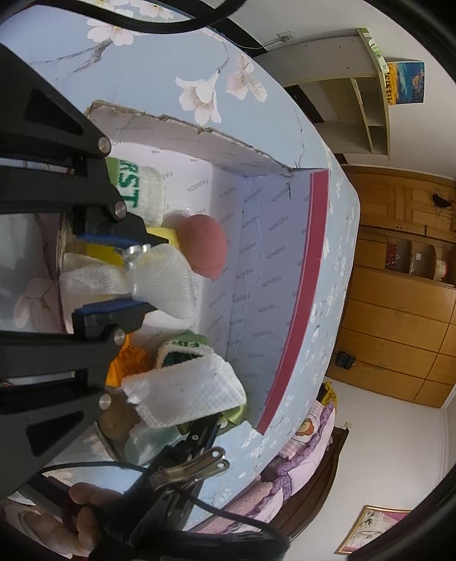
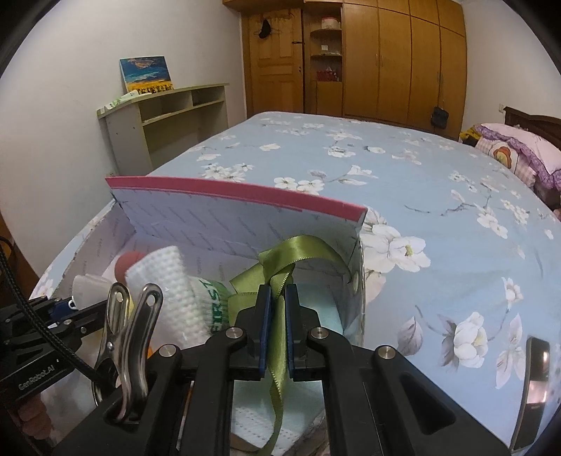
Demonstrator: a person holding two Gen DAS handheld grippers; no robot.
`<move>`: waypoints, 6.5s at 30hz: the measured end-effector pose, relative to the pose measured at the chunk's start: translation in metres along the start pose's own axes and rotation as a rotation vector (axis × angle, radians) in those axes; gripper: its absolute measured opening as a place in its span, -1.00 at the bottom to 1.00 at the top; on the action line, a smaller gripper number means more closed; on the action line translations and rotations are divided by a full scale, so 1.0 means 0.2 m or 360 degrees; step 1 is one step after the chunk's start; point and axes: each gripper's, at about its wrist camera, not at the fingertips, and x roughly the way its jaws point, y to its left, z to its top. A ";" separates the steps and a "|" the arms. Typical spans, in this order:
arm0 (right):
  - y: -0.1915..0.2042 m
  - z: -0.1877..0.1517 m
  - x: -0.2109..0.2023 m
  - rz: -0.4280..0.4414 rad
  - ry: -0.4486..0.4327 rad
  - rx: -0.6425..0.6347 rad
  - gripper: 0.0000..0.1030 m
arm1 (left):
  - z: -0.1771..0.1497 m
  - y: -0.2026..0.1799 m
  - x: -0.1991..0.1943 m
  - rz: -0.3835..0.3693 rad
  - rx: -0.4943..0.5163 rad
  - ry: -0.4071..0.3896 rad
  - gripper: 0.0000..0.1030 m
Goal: Organize soft objects
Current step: 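Lower the organza bag into the box and open left gripper while right gripper lowers the bow there, then move left gripper to the patterned fabric pouch while right gripper reaches the brown knit sock, then close left gripper on the patterned pouch while right gripper grasps the brown knit sock, then carry the pouch into the box with left gripper while right gripper lowers the knit sock there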
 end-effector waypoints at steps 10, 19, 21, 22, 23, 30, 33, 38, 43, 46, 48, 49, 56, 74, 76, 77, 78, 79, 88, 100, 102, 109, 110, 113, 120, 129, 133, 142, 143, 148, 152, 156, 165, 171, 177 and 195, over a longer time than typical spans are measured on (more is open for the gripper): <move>0.01 0.00 -0.05 0.0003 -0.0036 -0.0003 -0.49 | 0.00 -0.04 -0.05 -0.0002 0.0031 -0.0034 0.04; 0.02 -0.01 -0.18 -0.0003 -0.0090 -0.0003 -0.44 | -0.02 -0.08 -0.14 -0.0007 0.0068 -0.0054 0.18; 0.02 -0.02 -0.22 0.0024 -0.0099 -0.0002 -0.37 | -0.02 -0.09 -0.16 -0.0003 0.0065 -0.0050 0.23; 0.02 -0.02 -0.24 0.0032 -0.0105 0.0006 -0.32 | -0.02 -0.09 -0.17 -0.0002 0.0061 -0.0047 0.24; 0.02 -0.03 -0.25 0.0038 -0.0110 0.0012 -0.31 | -0.02 -0.09 -0.18 -0.0005 0.0057 -0.0045 0.24; 0.04 -0.07 -0.38 0.0040 -0.0142 0.0012 -0.28 | -0.06 -0.08 -0.26 -0.0013 0.0035 -0.0049 0.24; 0.06 -0.10 -0.43 0.0053 -0.0150 -0.0001 -0.28 | -0.08 -0.09 -0.30 -0.0025 0.0026 -0.0057 0.24; 0.08 -0.16 -0.49 0.0060 -0.0149 0.0011 -0.27 | -0.12 -0.09 -0.36 -0.0054 0.0023 -0.0044 0.24; 0.10 -0.22 -0.55 0.0085 -0.0139 0.0015 -0.27 | -0.20 -0.10 -0.41 -0.0073 0.0023 -0.0014 0.24; 0.11 -0.25 -0.59 0.0093 -0.0129 0.0018 -0.26 | -0.23 -0.12 -0.43 -0.0107 0.0022 0.0019 0.24; 0.12 -0.29 -0.63 0.0094 -0.0127 0.0013 -0.26 | -0.25 -0.14 -0.43 -0.0108 0.0029 0.0036 0.24; 0.12 -0.30 -0.65 0.0092 -0.0128 0.0009 -0.26 | -0.27 -0.15 -0.44 -0.0109 0.0035 0.0038 0.24; 0.12 -0.39 -0.73 0.0060 -0.0098 0.0010 -0.26 | -0.35 -0.25 -0.45 -0.0135 0.0116 0.0094 0.24; -0.02 -0.63 -0.75 -0.0026 0.0043 0.0159 -0.26 | -0.56 -0.44 -0.30 -0.0261 0.0257 0.0315 0.24; -0.03 -0.65 -0.75 -0.0025 0.0053 0.0180 -0.26 | -0.57 -0.45 -0.28 -0.0253 0.0266 0.0323 0.24; -0.03 -0.66 -0.75 -0.0022 0.0060 0.0188 -0.26 | -0.57 -0.45 -0.26 -0.0248 0.0268 0.0330 0.24; -0.03 -0.67 -0.74 -0.0019 0.0066 0.0191 -0.26 | -0.57 -0.46 -0.25 -0.0243 0.0268 0.0336 0.24; -0.04 -0.68 -0.74 -0.0017 0.0071 0.0194 -0.26 | -0.58 -0.46 -0.24 -0.0237 0.0269 0.0345 0.23; -0.07 -0.74 -0.73 0.0018 0.0101 0.0262 -0.26 | -0.59 -0.48 -0.21 -0.0219 0.0308 0.0346 -0.13; -0.02 -0.78 -0.72 0.0066 0.0144 0.0257 -0.26 | -0.55 -0.30 -0.36 -0.0095 0.0208 0.0230 -0.15; 0.00 -0.79 -0.72 0.0086 0.0156 0.0256 -0.26 | -0.56 -0.25 -0.38 -0.0086 0.0169 0.0230 -0.15; 0.07 -0.81 -0.74 0.0233 0.0203 0.0285 -0.19 | -0.57 -0.11 -0.45 -0.0018 0.0067 0.0199 -0.15; 0.08 -0.82 -0.74 0.0250 0.0210 0.0291 -0.14 | -0.57 -0.09 -0.46 -0.0011 0.0047 0.0190 -0.15; 0.13 -0.83 -0.73 0.0269 0.0248 0.0264 -0.06 | -0.58 -0.04 -0.49 0.0009 0.0012 0.0174 -0.15; 0.24 -0.90 -0.71 0.0184 0.0330 0.0130 -0.06 | -0.62 0.03 -0.55 0.0014 -0.0043 0.0154 -0.15; 0.21 -0.97 -0.69 0.0250 0.0369 0.0206 -0.11 | -0.66 0.03 -0.59 0.0009 -0.0047 0.0143 -0.15; 0.22 -0.97 -0.70 0.0308 0.0351 0.0205 -0.50 | -0.66 0.02 -0.59 0.0001 -0.0045 0.0147 -0.15; 0.27 -0.91 -0.78 0.0334 0.0224 0.0115 -0.69 | -0.63 0.00 -0.60 -0.0013 -0.0029 0.0133 -0.15; 0.27 -0.89 -0.79 0.0334 0.0211 0.0108 -0.69 | -0.62 -0.01 -0.60 -0.0018 -0.0032 0.0131 -0.15; 0.26 -0.83 -0.83 0.0330 0.0148 0.0093 -0.69 | -0.59 -0.02 -0.62 -0.0013 -0.0022 0.0105 -0.15; 0.25 -0.79 -0.86 0.0313 0.0115 0.0072 -0.70 | -0.55 -0.04 -0.65 -0.0015 0.0004 0.0072 -0.15; 0.23 -0.72 -0.91 0.0279 0.0052 0.0032 -0.70 | -0.48 -0.06 -0.68 -0.0010 0.0048 0.0025 -0.15; 0.19 -0.50 -0.97 0.0198 -0.0072 -0.0023 -0.70 | -0.33 -0.11 -0.70 -0.0040 0.0093 -0.0026 -0.15; 0.15 -0.37 -0.95 0.0147 -0.0116 -0.0027 -0.70 | -0.23 -0.14 -0.67 -0.0062 0.0096 -0.0023 -0.15; 0.12 -0.27 -0.90 0.0131 -0.0120 -0.0017 -0.70 | -0.17 -0.15 -0.63 -0.0072 0.0098 -0.0037 -0.15; 0.04 -0.02 -0.62 0.0148 -0.0158 0.0053 -0.70 | -0.05 -0.12 -0.34 -0.0007 0.0063 -0.0047 -0.15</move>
